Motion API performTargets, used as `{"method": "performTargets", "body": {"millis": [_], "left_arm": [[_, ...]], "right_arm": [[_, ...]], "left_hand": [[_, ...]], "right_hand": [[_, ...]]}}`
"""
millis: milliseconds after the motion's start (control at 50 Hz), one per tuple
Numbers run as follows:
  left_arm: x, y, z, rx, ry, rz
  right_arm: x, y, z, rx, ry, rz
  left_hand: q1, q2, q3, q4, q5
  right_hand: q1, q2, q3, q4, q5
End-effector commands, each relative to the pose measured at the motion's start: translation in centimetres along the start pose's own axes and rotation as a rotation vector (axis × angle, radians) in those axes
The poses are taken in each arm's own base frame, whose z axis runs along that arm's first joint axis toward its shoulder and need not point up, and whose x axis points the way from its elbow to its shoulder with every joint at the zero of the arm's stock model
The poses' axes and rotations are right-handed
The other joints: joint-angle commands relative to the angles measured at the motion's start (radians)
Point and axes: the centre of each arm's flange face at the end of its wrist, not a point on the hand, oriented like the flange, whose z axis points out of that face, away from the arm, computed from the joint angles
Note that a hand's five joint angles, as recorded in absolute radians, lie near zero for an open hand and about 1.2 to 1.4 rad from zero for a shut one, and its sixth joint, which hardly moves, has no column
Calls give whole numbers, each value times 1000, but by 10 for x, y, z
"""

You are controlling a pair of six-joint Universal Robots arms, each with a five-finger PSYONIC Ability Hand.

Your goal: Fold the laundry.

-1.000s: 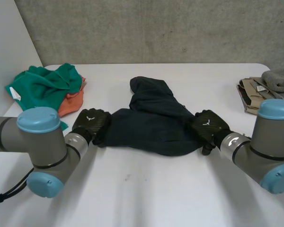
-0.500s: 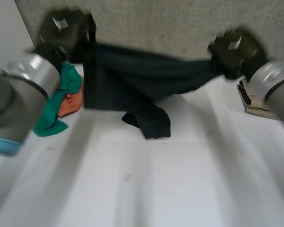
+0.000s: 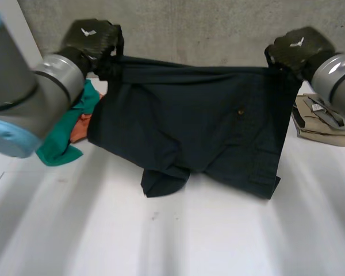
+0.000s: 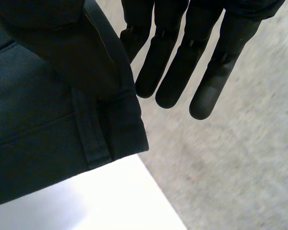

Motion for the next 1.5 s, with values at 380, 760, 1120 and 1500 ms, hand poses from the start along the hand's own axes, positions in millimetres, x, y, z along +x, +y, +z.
{"method": "performTargets", "body": {"millis": [380, 760, 1120, 1500], "left_arm": [[-43, -90, 69, 802, -197, 69], [34, 145, 11, 8, 18, 62], [56, 111, -148, -602, 253, 120], [83, 78, -193, -689, 472, 250]], "right_arm": [[45, -91, 53, 737, 537, 52], [-98, 110, 78, 39, 24, 6], [-120, 118, -63, -448, -374, -193], [-110, 102, -146, -581, -542, -310]], "left_hand": [[238, 200, 207, 198, 245], [238, 200, 207, 198, 245], [238, 200, 207, 198, 245], [238, 200, 207, 198, 245]], "right_hand": [[280, 220, 207, 198, 213], [280, 220, 207, 198, 213], [280, 220, 207, 198, 213], [280, 220, 207, 198, 213]]}}
